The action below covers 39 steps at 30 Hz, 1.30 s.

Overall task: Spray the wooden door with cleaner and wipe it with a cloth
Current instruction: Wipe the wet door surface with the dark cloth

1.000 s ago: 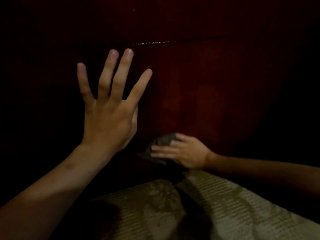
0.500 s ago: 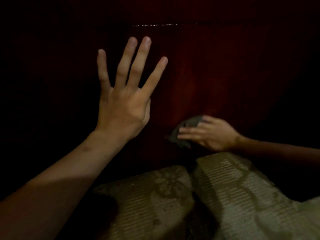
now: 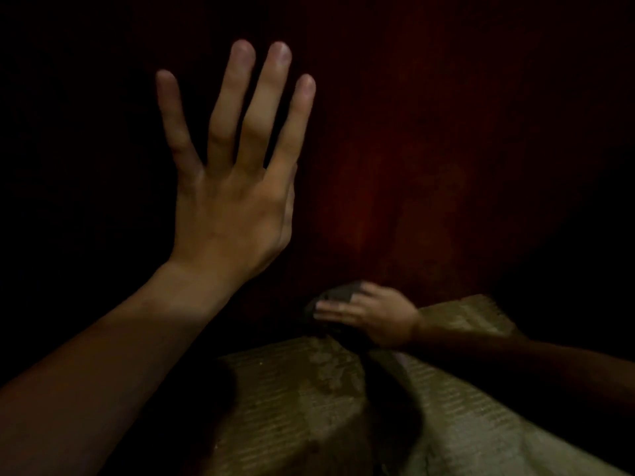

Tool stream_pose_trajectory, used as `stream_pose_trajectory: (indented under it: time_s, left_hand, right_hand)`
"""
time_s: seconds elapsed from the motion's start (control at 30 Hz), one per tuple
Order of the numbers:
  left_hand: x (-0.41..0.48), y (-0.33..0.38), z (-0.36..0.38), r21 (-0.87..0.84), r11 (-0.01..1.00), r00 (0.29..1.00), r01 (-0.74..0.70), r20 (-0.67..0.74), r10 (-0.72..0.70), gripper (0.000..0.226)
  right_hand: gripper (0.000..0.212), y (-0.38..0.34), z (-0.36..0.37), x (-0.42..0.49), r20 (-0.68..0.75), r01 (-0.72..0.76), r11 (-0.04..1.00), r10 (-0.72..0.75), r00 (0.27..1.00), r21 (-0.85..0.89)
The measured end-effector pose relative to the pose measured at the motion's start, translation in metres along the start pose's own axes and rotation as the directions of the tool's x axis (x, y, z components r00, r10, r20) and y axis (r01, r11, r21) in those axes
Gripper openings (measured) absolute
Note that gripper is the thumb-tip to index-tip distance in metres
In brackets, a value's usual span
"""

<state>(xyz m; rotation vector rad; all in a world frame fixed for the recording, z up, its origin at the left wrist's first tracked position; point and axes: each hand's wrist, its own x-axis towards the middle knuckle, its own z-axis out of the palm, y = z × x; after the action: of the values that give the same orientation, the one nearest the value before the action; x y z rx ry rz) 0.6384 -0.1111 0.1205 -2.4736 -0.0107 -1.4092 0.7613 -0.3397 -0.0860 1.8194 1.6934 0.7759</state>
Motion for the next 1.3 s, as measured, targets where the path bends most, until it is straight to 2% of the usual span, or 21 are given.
stream_pose_trajectory:
  time_s: [0.1, 0.17, 0.27, 0.3, 0.37, 0.47, 0.57, 0.6, 0.63, 0.67, 0.7, 0.77, 0.8, 0.87, 0.97, 1.03, 1.1, 1.13, 1.2, 1.23, 1.3]
  left_hand:
    - [-0.002, 0.000, -0.001, 0.017, 1.000, 1.000, -0.015, 0.022, 0.015, 0.066]
    - [-0.001, -0.001, -0.004, -0.009, 1.000, 1.000, -0.015, 0.021, 0.015, 0.068]
    - [0.000, -0.007, -0.010, -0.074, 0.996, 0.999, -0.050, -0.006, 0.050, 0.070]
    - [-0.002, -0.012, -0.012, -0.094, 0.994, 0.998, -0.064, -0.007, 0.063, 0.070]
    - [-0.010, -0.033, -0.022, -0.081, 0.996, 0.999, -0.037, 0.003, 0.037, 0.068]
    - [-0.029, -0.079, -0.037, -0.038, 0.996, 0.996, 0.084, -0.002, -0.084, 0.066]
    - [-0.048, -0.120, -0.049, -0.039, 0.972, 0.973, 0.231, -0.001, -0.231, 0.070]
    - [-0.053, -0.127, -0.052, -0.043, 0.962, 0.963, 0.271, -0.001, -0.271, 0.070]
    - [-0.059, -0.130, -0.053, -0.044, 0.956, 0.957, 0.290, -0.002, -0.290, 0.069]
    - [-0.066, -0.133, -0.052, -0.037, 0.957, 0.958, 0.287, -0.002, -0.287, 0.066]
    - [-0.072, -0.134, -0.051, -0.023, 0.962, 0.962, 0.273, 0.005, -0.273, 0.064]
    - [-0.077, -0.136, -0.047, 0.031, 0.967, 0.966, 0.253, 0.043, -0.255, 0.062]
    - [-0.077, -0.137, -0.045, 0.061, 0.966, 0.966, 0.250, 0.058, -0.254, 0.064]
    - [-0.078, -0.137, -0.042, 0.099, 0.961, 0.962, 0.260, 0.055, -0.266, 0.067]
    - [-0.079, -0.137, -0.041, 0.124, 0.962, 0.968, 0.242, 0.028, -0.248, 0.073]
    - [-0.078, -0.138, -0.042, 0.122, 0.965, 0.971, 0.232, 0.029, -0.237, 0.075]
    - [-0.078, -0.139, -0.043, 0.120, 0.964, 0.970, 0.237, 0.024, -0.241, 0.072]
    - [-0.078, -0.138, -0.043, 0.121, 0.963, 0.969, 0.241, 0.025, -0.245, 0.069]
    - [-0.079, -0.137, -0.043, 0.118, 0.960, 0.966, 0.254, 0.029, -0.258, 0.063]
    - [-0.079, -0.137, -0.043, 0.117, 0.958, 0.963, 0.262, 0.028, -0.267, 0.061]
    - [-0.077, -0.137, -0.042, 0.109, 0.959, 0.964, 0.262, 0.015, -0.265, 0.061]
  right_hand:
    - [0.078, -0.048, 0.028, -0.001, 0.232, 0.112, 0.993, -0.116, 0.966, 0.033]
    - [0.079, -0.046, 0.028, -0.002, 0.274, 0.152, 0.988, -0.145, 0.951, -0.003]
    - [0.067, -0.004, -0.002, 0.000, 0.146, 0.081, 0.988, -0.100, 0.984, 0.130]
    - [0.066, 0.017, -0.021, 0.006, 0.028, 0.039, 0.979, -0.046, 0.999, 0.198]
    - [0.065, 0.070, -0.078, 0.023, -0.194, -0.078, 0.968, 0.126, 0.973, 0.237]
    - [0.061, 0.155, -0.159, 0.044, -0.396, -0.377, 0.909, 0.416, 0.819, 0.177]
    - [0.058, 0.198, -0.214, 0.064, -0.422, -0.675, 0.705, 0.692, 0.586, 0.219]
    - [0.058, 0.197, -0.225, 0.074, -0.427, -0.724, 0.642, 0.745, 0.513, 0.252]
    - [0.059, 0.188, -0.229, 0.084, -0.429, -0.738, 0.618, 0.764, 0.482, 0.271]
    - [0.061, 0.172, -0.226, 0.097, -0.436, -0.721, 0.641, 0.746, 0.503, 0.265]
    - [0.064, 0.151, -0.218, 0.108, -0.445, -0.659, 0.715, 0.681, 0.581, 0.234]
    - [0.071, 0.096, -0.183, 0.122, -0.405, -0.421, 0.899, 0.432, 0.806, 0.120]
    - [0.075, 0.065, -0.160, 0.122, -0.330, -0.288, 0.956, 0.291, 0.898, 0.057]
    - [0.086, 0.004, -0.108, 0.111, -0.154, -0.090, 0.996, 0.085, 0.984, -0.020]
    - [0.096, -0.050, -0.055, 0.082, 0.139, 0.080, 0.997, -0.079, 0.987, 0.001]
    - [0.095, -0.049, -0.048, 0.071, 0.211, 0.143, 0.989, -0.145, 0.967, 0.022]
    - [0.094, -0.034, -0.056, 0.067, 0.209, 0.122, 0.991, -0.132, 0.969, 0.059]
    - [0.094, -0.021, -0.068, 0.069, 0.151, 0.089, 0.993, -0.100, 0.984, 0.076]
    - [0.086, 0.018, -0.102, 0.080, -0.105, -0.004, 0.994, 0.015, 0.994, 0.107]
    - [0.080, 0.040, -0.125, 0.088, -0.216, -0.078, 0.990, 0.103, 0.971, 0.118]
    - [0.068, 0.083, -0.176, 0.105, -0.311, -0.294, 0.945, 0.325, 0.893, 0.142]
